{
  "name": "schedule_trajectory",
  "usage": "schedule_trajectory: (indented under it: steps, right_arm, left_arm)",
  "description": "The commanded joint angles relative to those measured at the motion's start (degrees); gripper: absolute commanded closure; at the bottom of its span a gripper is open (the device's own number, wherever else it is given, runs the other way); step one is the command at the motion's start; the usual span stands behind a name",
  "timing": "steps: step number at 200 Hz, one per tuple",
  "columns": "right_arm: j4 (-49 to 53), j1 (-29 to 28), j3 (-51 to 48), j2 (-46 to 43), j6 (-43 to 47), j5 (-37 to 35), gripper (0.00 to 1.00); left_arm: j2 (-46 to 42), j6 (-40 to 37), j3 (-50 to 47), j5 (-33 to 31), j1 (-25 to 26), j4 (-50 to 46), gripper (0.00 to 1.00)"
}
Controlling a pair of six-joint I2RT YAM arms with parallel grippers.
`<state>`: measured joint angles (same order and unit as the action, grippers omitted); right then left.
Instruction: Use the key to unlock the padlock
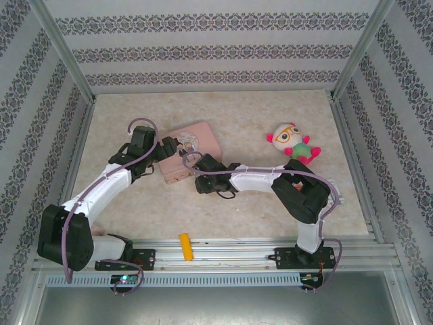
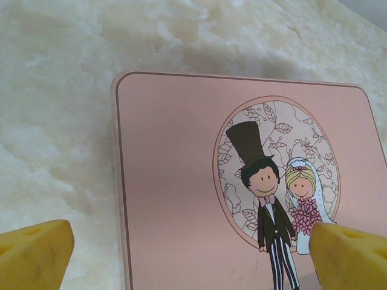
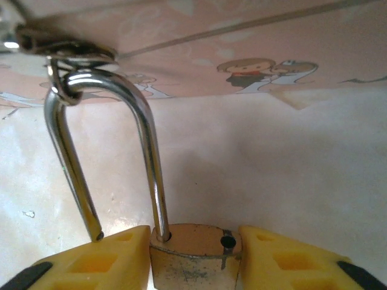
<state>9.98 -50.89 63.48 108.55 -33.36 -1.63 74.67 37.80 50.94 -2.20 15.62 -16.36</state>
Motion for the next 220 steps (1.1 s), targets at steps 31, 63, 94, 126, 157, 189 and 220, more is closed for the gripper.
schedule_trajectory:
  steps: [31,63,94,126,157,189,220]
  right_arm:
    - [1.2,-0.3,0.0,0.1,0.5,-1.0,0.72]
    - [0.6,-0.2,-0.5,-0.7,-0.1,-0.1,0.84]
    - [-1.5,0.3,-1.7,-1.8,-2.3,1.8,0.94]
    - [-3.5,0.7,-3.3,-3.6,-4.9,2.6,1.00]
    - [-4.8,0.9,-4.8,-4.9,-7.2,2.8,1.00]
    - [-7.8,1.1,-6.5,-5.3,-9.9,3.9,1.00]
    - [-11.2,1.4,-7.5,-4.5,-13.3,5.6,1.00]
  left_arm:
    - [0.0,-3.2,2.2,-2.7,-0.9,1.5,0.01]
    - [1.8,-5.6,4.3,-5.5,-0.9,0.2,0.01]
    - [4.8,-6.3,5.0,-7.3,-0.9,0.5,0.01]
    - [6.3,-6.9,2.8,-7.5,-0.8,4.8,0.01]
    - [6.3,-6.5,0.6,-5.4,-0.8,6.8,0.01]
    - [5.9,-4.5,-1.7,-1.4,-0.5,7.2,0.01]
    - [4.4,-2.0,-5.8,-0.1,0.7,7.8,0.01]
